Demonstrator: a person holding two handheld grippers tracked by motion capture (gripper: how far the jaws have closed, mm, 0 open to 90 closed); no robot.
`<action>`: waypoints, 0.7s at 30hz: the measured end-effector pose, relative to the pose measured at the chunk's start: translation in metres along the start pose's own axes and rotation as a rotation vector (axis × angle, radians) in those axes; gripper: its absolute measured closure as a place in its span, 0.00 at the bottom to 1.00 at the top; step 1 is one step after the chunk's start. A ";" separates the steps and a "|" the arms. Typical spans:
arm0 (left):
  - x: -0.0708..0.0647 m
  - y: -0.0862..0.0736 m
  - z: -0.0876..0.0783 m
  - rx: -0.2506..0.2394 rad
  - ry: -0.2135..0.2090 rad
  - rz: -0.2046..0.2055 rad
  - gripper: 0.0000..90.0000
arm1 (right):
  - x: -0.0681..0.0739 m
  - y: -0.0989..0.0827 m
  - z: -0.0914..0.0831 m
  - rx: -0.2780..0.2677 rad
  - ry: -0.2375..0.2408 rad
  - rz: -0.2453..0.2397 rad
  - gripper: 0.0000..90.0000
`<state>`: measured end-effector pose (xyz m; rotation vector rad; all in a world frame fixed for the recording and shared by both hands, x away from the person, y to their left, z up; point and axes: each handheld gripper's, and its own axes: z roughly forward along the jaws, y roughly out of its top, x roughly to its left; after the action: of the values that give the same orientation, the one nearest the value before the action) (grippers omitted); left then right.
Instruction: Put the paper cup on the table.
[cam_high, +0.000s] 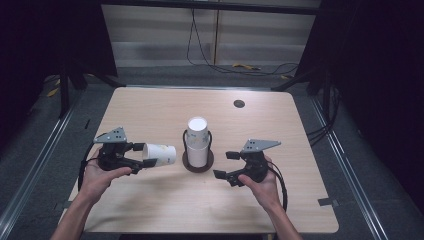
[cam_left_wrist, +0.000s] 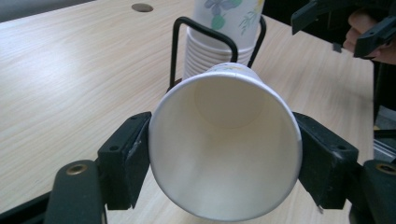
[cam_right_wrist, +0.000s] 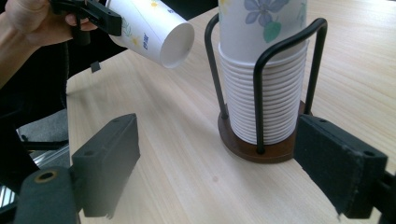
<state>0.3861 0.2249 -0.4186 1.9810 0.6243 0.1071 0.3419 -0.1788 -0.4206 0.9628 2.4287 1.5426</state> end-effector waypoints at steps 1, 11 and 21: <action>0.001 0.000 0.001 0.007 0.000 -0.009 0.30 | 0.000 0.000 0.000 0.000 0.000 0.000 0.16; 0.007 0.001 0.004 0.042 0.024 -0.010 0.30 | -0.001 -0.001 0.001 0.010 -0.013 0.006 0.16; 0.009 0.006 0.013 0.092 0.067 -0.016 0.30 | -0.004 -0.014 -0.014 0.001 -0.035 0.025 0.16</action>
<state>0.4005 0.2171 -0.4214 2.0675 0.6998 0.1378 0.3334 -0.1963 -0.4262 1.0150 2.4032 1.5195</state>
